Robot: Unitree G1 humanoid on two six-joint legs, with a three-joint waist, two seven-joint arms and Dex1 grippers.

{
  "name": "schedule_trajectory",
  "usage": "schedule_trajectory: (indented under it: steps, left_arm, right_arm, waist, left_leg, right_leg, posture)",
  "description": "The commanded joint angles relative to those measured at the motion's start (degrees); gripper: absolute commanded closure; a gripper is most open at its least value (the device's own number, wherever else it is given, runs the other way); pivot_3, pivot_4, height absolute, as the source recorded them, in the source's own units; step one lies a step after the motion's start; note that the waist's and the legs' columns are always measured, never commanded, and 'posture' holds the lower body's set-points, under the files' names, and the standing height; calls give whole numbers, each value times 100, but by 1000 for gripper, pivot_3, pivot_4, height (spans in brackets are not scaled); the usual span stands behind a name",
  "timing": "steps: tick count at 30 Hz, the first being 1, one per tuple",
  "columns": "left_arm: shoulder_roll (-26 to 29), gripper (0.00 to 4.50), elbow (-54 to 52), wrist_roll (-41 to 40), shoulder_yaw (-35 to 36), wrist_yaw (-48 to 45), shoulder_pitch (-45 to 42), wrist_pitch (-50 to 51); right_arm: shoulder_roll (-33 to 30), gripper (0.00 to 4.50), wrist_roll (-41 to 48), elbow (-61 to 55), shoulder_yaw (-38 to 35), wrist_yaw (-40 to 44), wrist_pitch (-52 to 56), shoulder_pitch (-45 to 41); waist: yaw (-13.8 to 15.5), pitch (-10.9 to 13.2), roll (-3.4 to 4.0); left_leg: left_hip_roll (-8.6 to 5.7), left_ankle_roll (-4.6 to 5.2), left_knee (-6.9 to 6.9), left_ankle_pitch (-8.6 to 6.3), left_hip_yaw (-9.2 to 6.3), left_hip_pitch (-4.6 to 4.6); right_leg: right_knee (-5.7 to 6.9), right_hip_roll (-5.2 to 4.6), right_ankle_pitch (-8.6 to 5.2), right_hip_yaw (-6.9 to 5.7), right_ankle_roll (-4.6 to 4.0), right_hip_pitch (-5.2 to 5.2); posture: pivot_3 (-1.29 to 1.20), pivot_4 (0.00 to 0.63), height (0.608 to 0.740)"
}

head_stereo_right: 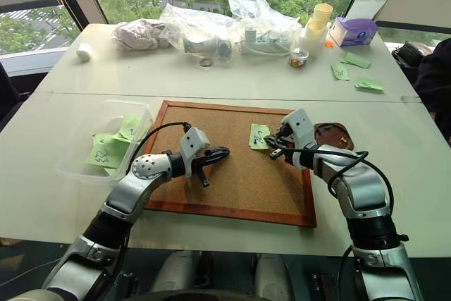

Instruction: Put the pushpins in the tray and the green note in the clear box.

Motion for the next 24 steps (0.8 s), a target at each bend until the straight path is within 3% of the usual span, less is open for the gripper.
schedule_trajectory:
  steps: [1, 9, 20, 24]
  left_arm:
    - [63, 4500, 272, 189, -182, -24, 203, 209]
    - [47, 4500, 309, 216, -202, -37, 197, 154]
    - [47, 4500, 358, 229, -189, -79, 143, 107]
    - [52, 4500, 374, 232, -180, -92, 130, 101]
  right_arm:
    - [-245, 4475, 99, -96, -613, -91, 4, -92]
    - [-677, 4475, -180, 831, -1281, -194, -373, 263]
    - [-736, 4475, -273, 1258, -1280, -91, -702, 563]
    - [-748, 3159, -257, 1278, -1335, -129, -713, 532]
  waist:
    - [-5, 0, 0]
    - [-5, 0, 0]
    - [-10, -6, 10]
    - [-11, -6, 10]
  left_leg:
    - [0, 1, 0, -1, 0, 1]
    - [-2, 2, -1, -1, 3, 6]
    - [-1, 9, -1, -5, 4, 13]
    - [-1, 2, -1, -1, 5, 13]
  right_leg:
    - [-1, 0, 0, 0, 0, 1]
    - [-1, 1, 0, 0, 0, 6]
    - [0, 1, 0, 0, 0, 10]
    - [0, 1, 0, 0, 0, 10]
  posture:
    - [0, 150, 740]
    - [0, 150, 740]
    - [0, 150, 740]
    - [0, 150, 740]
